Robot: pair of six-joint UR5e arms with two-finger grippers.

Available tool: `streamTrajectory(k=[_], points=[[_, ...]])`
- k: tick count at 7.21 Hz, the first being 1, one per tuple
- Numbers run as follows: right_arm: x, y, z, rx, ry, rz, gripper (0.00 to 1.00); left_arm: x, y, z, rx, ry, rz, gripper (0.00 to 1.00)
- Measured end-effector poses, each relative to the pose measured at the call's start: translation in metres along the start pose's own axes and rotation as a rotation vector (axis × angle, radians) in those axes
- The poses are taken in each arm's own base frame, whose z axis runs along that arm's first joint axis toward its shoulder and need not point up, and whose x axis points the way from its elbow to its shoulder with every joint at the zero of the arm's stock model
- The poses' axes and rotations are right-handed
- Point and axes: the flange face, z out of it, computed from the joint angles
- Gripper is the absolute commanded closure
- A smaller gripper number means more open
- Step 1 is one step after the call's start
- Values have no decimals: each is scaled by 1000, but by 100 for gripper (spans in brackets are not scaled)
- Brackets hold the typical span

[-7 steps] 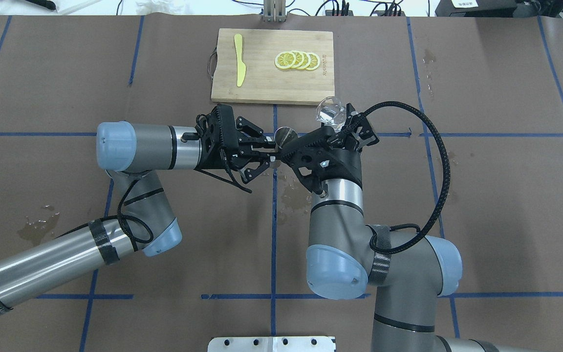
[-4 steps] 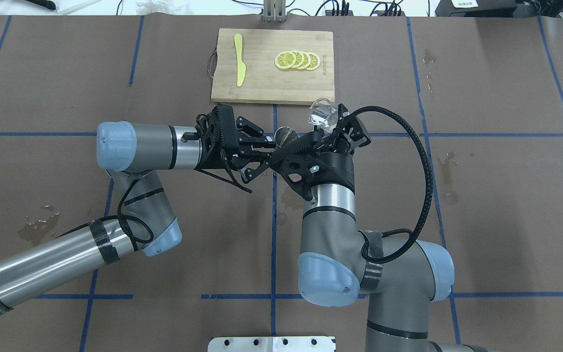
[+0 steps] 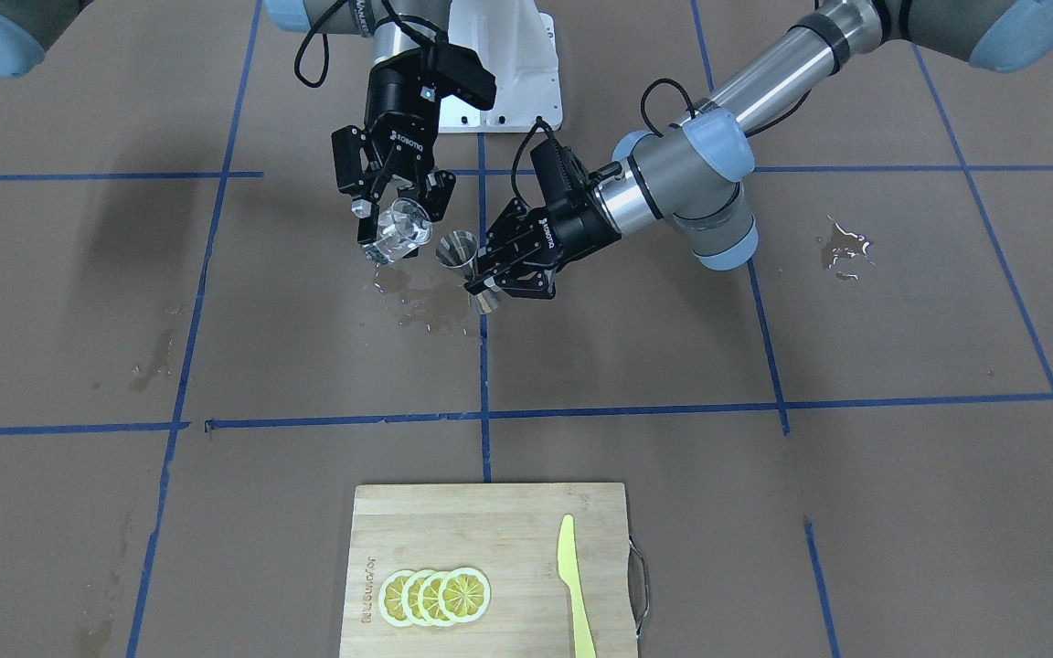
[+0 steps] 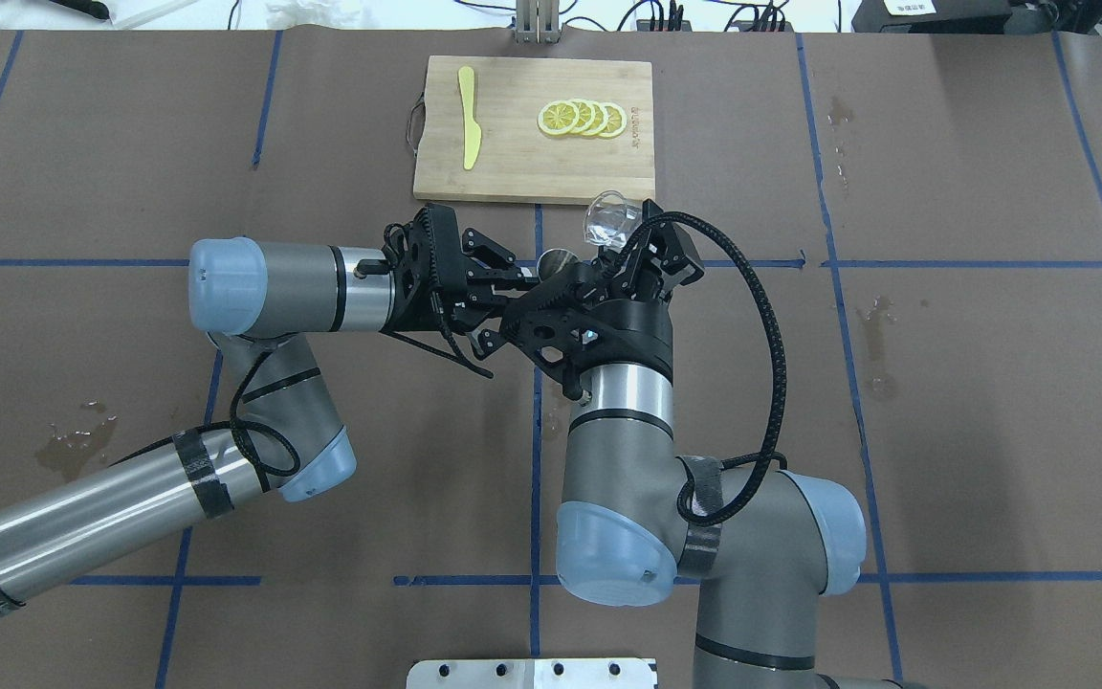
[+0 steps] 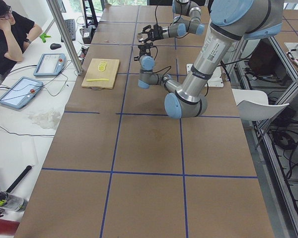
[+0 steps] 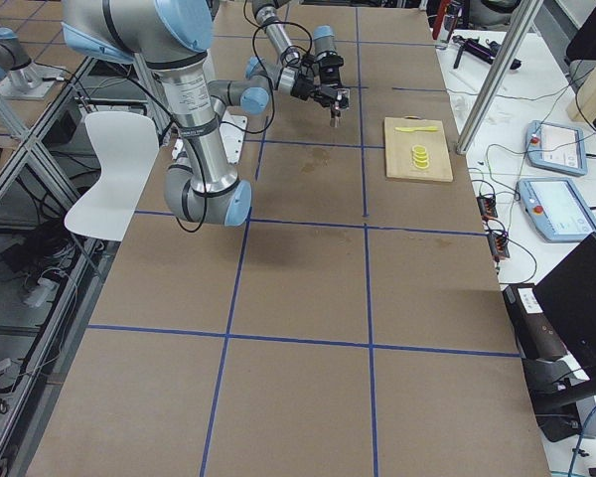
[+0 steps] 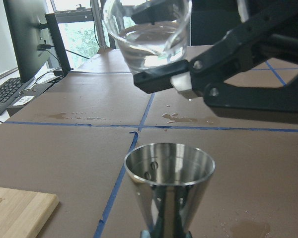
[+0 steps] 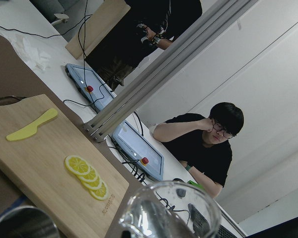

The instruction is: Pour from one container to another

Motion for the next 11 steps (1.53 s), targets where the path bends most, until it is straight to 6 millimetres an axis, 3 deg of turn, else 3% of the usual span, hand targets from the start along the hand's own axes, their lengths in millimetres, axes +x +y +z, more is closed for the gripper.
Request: streamTrajectory(k=[5, 11], points=[[-16, 4, -3, 5, 23, -67, 100, 0, -1, 0, 3, 0, 0, 100], [-17, 0, -3, 13, 61, -256, 100, 0, -1, 0, 2, 0, 0, 100]])
